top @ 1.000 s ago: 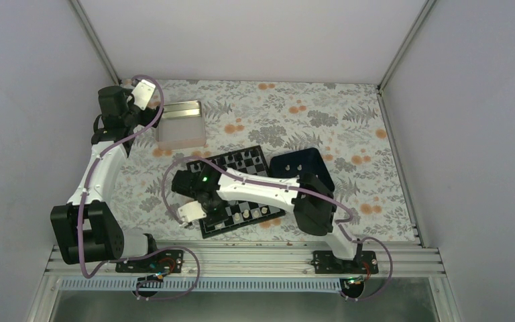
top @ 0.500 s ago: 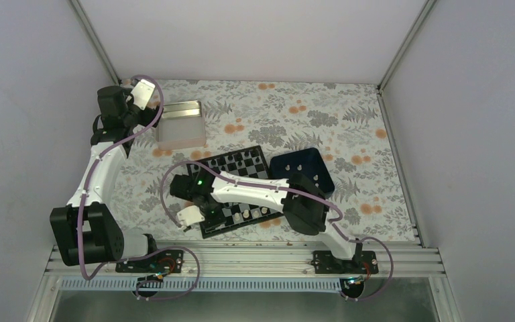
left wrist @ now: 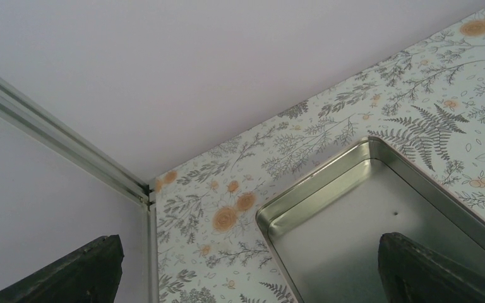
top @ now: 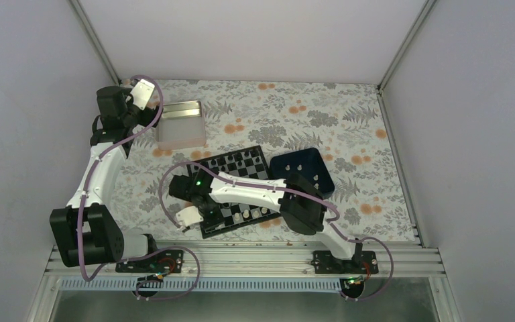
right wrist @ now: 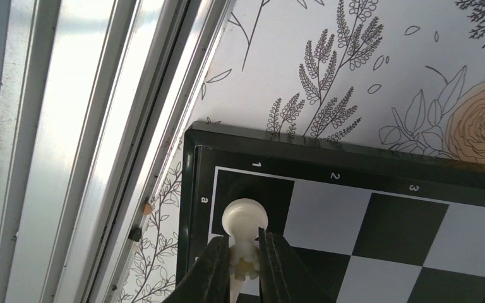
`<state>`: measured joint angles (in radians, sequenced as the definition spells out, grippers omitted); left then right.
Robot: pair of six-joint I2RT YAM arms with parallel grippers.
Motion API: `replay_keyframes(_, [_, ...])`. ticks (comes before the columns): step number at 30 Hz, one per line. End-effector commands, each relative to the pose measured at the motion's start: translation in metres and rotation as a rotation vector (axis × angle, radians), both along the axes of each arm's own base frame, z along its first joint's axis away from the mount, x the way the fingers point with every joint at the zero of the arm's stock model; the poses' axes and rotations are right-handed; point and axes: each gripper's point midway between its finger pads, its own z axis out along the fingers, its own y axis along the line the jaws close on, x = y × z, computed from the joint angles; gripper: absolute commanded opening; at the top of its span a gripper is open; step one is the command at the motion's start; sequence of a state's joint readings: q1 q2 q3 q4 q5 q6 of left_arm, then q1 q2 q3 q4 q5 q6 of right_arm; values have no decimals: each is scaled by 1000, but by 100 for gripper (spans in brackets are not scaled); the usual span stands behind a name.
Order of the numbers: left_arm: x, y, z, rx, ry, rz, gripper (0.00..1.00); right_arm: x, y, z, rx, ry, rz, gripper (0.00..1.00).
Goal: Set up the chess pieces on the board
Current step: Place the chess piece on the chessboard.
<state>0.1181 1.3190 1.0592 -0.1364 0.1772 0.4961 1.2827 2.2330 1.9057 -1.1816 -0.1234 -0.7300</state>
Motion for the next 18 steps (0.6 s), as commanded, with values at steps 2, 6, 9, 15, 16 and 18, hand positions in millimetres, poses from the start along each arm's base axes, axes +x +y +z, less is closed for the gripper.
replay_keyframes(2, [-2,-2,10,-13,-37,-12,100,-5,8,-5,13,17,18,11])
replay_keyframes(6, [-2,-1,11,-15,-38,-12,100,-6,10,-3,21,20,20,11])
replay_keyframes(9, [-2,-2,10,-16,-35,-13,100,-6,10,-6,17,20,21,12])
replay_keyframes(15, [-2,-1,10,-14,-35,-13,100,-3,10,-2,23,3,15,28])
replay_keyframes(16, [-2,-1,11,-15,-37,-12,100,-2,11,2,32,-6,11,35])
replay_keyframes(18, [-1,-1,11,-14,-36,-12,100,2,13,10,55,-28,2,40])
